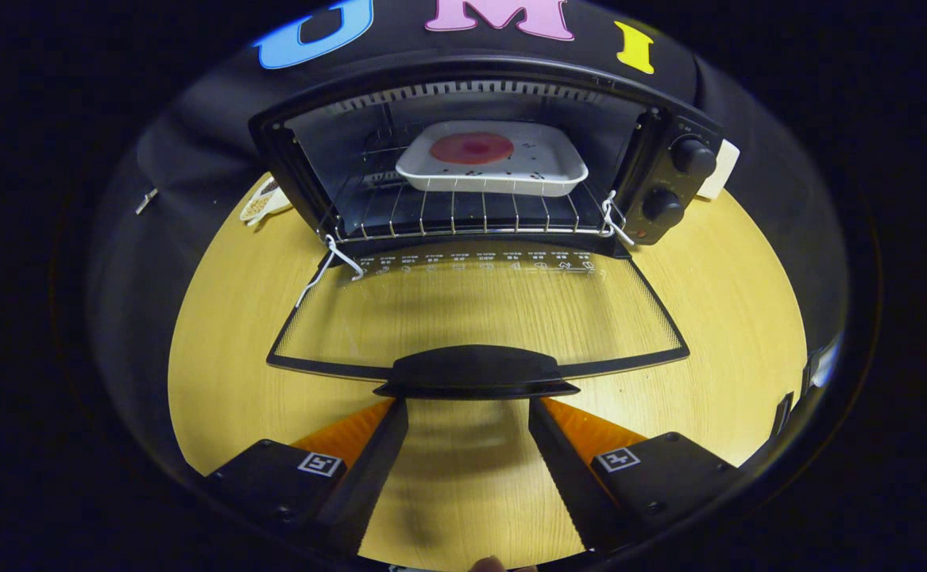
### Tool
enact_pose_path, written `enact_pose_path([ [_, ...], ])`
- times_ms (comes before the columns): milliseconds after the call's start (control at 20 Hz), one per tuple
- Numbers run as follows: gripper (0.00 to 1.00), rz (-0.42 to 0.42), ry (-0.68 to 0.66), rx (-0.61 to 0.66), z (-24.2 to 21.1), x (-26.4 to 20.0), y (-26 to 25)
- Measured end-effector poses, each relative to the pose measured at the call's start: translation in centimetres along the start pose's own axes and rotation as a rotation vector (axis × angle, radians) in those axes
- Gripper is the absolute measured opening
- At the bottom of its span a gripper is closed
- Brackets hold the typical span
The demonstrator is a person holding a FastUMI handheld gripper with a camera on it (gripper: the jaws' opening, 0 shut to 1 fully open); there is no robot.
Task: Open the toaster oven, put the food inside, and close the toaster oven door.
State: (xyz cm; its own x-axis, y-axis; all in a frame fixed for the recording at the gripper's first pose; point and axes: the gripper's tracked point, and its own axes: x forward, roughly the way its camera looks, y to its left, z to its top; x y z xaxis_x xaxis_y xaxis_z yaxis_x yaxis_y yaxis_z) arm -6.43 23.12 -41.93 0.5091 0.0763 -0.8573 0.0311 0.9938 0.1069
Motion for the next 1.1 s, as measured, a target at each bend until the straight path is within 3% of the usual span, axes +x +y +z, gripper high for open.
enact_pose_path([
  [250, 0.99, 0.027, -0.074, 0.014, 1.2, -2.0, 0.0],
  [600, 0.99, 0.029, -0.231, -0.071, 4.9, -4.5, -0.8],
  [1100, 0.99, 0.058, -0.338, -0.041, 10.1, -6.8, -0.4],
])
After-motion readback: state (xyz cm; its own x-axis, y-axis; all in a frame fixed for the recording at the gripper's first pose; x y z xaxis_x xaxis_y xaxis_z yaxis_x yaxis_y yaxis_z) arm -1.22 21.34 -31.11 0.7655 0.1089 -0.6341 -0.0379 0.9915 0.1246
